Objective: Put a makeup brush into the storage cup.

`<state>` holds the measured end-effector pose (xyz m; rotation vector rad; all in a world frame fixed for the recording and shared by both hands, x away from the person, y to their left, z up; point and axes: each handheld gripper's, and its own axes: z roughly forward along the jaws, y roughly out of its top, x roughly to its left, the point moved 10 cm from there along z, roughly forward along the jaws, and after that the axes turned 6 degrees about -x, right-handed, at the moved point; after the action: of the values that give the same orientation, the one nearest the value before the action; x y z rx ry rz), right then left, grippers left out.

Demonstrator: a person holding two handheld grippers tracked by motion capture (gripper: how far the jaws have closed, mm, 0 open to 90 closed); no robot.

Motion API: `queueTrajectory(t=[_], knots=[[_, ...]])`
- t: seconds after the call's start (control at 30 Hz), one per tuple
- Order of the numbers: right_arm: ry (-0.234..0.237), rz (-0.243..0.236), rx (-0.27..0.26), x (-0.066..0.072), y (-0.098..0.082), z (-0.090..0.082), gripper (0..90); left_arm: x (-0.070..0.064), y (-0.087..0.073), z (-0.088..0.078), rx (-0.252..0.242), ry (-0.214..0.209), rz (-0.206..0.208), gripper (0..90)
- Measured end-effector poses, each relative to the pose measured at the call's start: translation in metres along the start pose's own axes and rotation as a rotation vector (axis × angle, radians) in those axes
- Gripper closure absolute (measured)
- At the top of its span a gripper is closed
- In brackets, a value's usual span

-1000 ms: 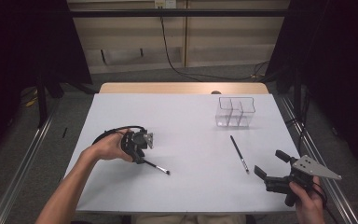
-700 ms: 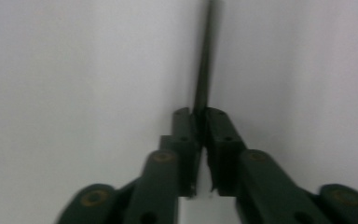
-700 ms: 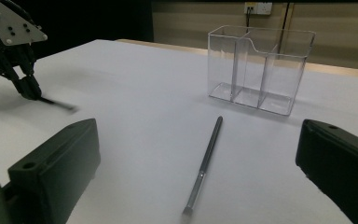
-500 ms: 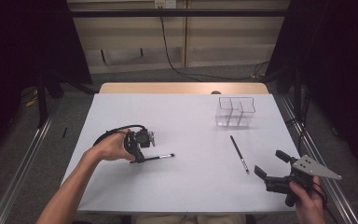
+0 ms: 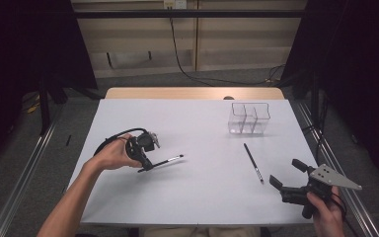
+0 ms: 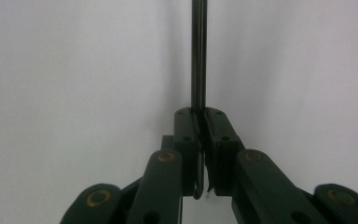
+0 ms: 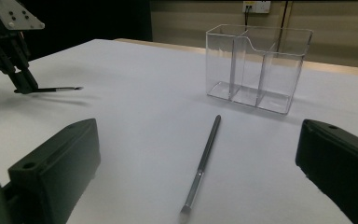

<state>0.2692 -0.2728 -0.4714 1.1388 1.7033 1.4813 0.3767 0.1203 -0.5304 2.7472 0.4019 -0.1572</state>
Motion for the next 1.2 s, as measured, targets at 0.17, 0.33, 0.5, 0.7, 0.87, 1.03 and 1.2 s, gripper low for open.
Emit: queueTrajectory(t=[0.17,0.33,0.5,0.7,0.87,1.03,1.2], knots=[[0.002,0.006,-0.001,0.001,0.000,-0.001,0.0,-0.001,-0.002,-0.003,-0.067,-0.002,-0.036,84.3],[0.001,0.005,-0.003,0.000,0.000,-0.001,0.0,-0.001,-0.006,-0.006,-0.127,0.019,-0.075,84.2],[0.001,0.002,-0.003,0.000,0.000,-0.001,0.0,0.000,-0.002,-0.016,-0.227,0.023,-0.101,84.2],[-0.002,0.005,-0.002,0.000,0.000,-0.001,0.0,-0.006,0.002,-0.019,-0.336,0.039,-0.100,84.3],[0.000,0.004,-0.004,0.000,0.001,-0.001,0.0,-0.011,0.007,-0.026,-0.421,0.035,-0.111,84.2],[0.002,0.002,-0.005,0.001,0.001,-0.001,0.0,-0.010,0.009,-0.028,-0.481,0.078,-0.145,84.3],[0.001,0.001,-0.006,0.001,0.001,-0.002,0.0,-0.010,0.011,-0.030,-0.537,0.118,-0.141,84.3]])
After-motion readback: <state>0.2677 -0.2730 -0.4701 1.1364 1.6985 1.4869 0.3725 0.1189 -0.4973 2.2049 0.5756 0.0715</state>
